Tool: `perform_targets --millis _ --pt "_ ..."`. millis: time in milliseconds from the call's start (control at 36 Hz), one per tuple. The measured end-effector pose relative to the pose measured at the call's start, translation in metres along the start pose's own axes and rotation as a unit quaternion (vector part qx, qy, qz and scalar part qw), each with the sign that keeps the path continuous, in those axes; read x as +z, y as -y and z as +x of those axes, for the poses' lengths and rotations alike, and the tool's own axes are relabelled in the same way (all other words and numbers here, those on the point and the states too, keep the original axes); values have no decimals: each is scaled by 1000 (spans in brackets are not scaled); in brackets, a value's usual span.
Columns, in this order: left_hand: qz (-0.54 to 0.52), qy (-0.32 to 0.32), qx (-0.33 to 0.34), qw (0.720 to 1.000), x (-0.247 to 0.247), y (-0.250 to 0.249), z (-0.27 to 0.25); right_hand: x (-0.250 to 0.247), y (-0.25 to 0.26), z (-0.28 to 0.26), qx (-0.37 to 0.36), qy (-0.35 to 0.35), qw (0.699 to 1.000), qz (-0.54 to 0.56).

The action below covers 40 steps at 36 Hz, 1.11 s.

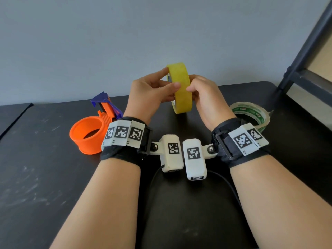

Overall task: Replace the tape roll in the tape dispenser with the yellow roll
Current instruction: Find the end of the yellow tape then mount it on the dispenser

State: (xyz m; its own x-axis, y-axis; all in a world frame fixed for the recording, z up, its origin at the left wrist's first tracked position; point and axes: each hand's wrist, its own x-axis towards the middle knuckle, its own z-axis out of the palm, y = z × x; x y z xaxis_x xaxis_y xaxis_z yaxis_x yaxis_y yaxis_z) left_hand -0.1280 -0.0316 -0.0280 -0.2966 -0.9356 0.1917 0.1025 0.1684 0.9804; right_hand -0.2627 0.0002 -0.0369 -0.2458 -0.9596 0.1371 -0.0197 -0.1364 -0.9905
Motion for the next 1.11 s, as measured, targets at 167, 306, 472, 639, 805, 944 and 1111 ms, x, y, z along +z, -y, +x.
perform_targets --millis 167,306,472,639,805,944,1111 --pt "-18 -18 0 1000 0 -1 0 2 8 0 24 3 1000 -9" --pt "-28 -23 -1 999 -3 1 1 2 3 -4 7 36 999 -22" --pt "-16 -17 2 1000 -1 -1 0 2 3 -2 16 -10 1000 -18" --pt "-12 -1 -2 1000 3 -1 -2 -1 1 2 15 -29 999 -22" --pt "-24 -15 -2 1000 0 -2 -2 1 2 -1 -5 -11 1000 -20" --pt "-22 -19 1 1000 0 -2 0 4 7 -5 11 -10 999 -33" --pt "-15 -12 7 1000 2 -1 0 1 6 -4 16 -23 999 -35"
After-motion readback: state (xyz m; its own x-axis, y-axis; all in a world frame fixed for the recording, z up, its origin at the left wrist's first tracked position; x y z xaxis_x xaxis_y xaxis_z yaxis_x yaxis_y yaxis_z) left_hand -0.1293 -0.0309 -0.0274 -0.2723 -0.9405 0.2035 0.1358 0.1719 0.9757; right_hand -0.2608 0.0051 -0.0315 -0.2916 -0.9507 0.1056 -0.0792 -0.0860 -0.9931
